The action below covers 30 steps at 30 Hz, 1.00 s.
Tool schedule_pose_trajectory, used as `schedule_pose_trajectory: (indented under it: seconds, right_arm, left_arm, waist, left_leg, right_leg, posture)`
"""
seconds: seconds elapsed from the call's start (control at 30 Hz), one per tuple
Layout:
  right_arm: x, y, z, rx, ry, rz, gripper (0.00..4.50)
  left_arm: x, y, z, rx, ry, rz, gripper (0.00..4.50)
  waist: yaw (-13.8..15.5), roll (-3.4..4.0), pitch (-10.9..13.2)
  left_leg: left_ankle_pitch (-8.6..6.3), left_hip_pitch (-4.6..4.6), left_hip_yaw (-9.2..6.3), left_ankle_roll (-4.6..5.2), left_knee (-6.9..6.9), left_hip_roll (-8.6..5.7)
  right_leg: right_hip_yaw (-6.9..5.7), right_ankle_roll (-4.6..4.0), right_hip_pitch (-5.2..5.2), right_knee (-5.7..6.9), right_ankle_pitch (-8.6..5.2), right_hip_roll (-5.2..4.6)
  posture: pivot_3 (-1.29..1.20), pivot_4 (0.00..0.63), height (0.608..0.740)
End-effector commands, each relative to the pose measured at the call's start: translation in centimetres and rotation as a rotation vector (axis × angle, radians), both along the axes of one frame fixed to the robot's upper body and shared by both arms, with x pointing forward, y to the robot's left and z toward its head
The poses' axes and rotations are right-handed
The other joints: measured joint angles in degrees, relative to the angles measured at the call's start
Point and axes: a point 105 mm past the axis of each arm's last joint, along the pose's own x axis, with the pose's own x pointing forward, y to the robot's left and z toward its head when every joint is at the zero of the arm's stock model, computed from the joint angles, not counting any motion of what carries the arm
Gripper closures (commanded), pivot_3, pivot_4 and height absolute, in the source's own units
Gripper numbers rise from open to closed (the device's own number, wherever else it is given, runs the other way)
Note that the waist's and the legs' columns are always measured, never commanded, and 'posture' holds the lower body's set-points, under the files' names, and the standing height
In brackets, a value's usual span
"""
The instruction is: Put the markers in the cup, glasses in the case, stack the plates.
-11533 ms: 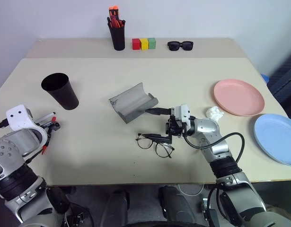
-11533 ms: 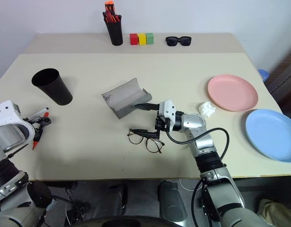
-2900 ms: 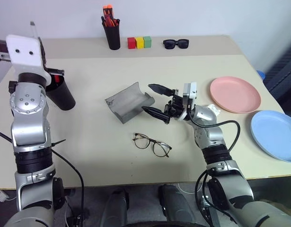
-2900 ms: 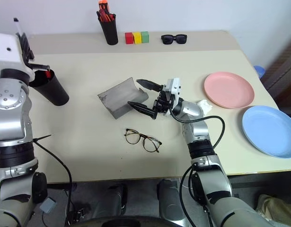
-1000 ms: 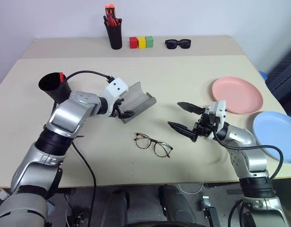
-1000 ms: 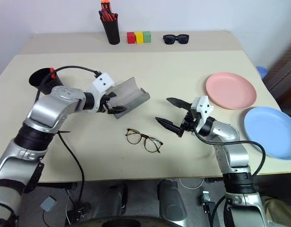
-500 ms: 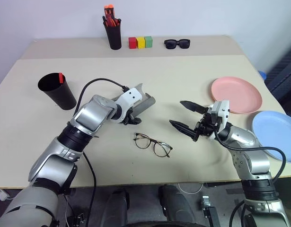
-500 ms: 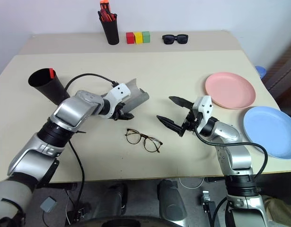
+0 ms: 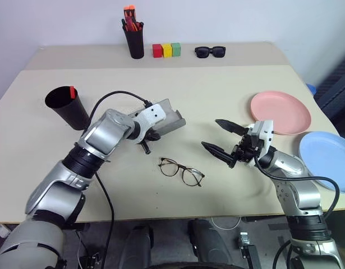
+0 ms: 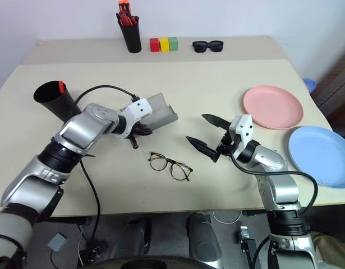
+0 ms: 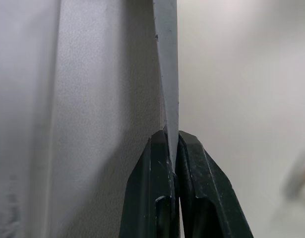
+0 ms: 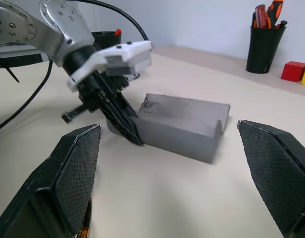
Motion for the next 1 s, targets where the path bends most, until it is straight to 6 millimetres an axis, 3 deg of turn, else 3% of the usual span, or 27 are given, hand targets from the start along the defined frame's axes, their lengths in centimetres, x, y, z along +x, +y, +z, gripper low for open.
schedule_pose_trajectory:
  seconds: [0.03,0.2,0.43,0.6,1.0]
  right_arm:
    - [-0.2,0.3,1.1,0.002,-0.058,0.008,0.0]
    - [-0.1,0.4,1.0,0.006,-0.06,0.008,0.0]
    - [-0.2,0.2,1.0,0.002,-0.063,-0.01,0.0]
    - [-0.6,-0.2,1.0,-0.005,-0.062,-0.028,0.0]
    - [-1.4,-1.1,0.8,-0.034,-0.049,-0.04,0.0]
  left_arm:
    - [0.6,1.2,1.5,0.069,-0.068,-0.113,4.42]
    - [1.8,2.9,2.0,0.147,-0.133,-0.244,4.42]
    - [2.8,1.8,1.6,0.179,-0.156,-0.336,4.42]
    - [2.1,0.6,1.2,0.145,-0.132,-0.386,4.42]
    - [-0.1,1.7,0.1,0.114,-0.096,-0.338,4.42]
  waist:
    - [0.1,0.0,0.0]
    - [0.95,0.0,0.0]
    - [1.41,-0.01,0.0]
    - [1.13,0.0,0.0]
    - [1.08,0.0,0.0]
  left_leg:
    - [0.0,0.0,0.0,0.0,0.0,0.0]
    - [0.0,-0.04,0.02,0.0,0.04,0.0]
    - [-0.01,-0.12,0.03,0.02,0.1,-0.02]
    - [-0.02,-0.11,0.02,0.04,0.08,-0.02]
    - [-0.04,-0.06,0.02,0.07,0.12,0.0]
  right_leg:
    - [0.0,0.0,0.0,0.0,0.0,0.0]
    - [0.0,0.0,0.0,-0.03,0.0,0.0]
    - [0.0,0.0,0.0,-0.06,0.0,-0.02]
    - [0.0,0.01,0.0,-0.05,0.0,-0.01]
    - [0.01,0.0,0.02,0.01,0.0,0.0]
  posture:
    - [0.0,0.15,0.74]
    - [0.0,0.15,0.74]
    - [0.0,0.15,0.74]
    - [0.0,0.15,0.74]
    - [0.0,0.15,0.74]
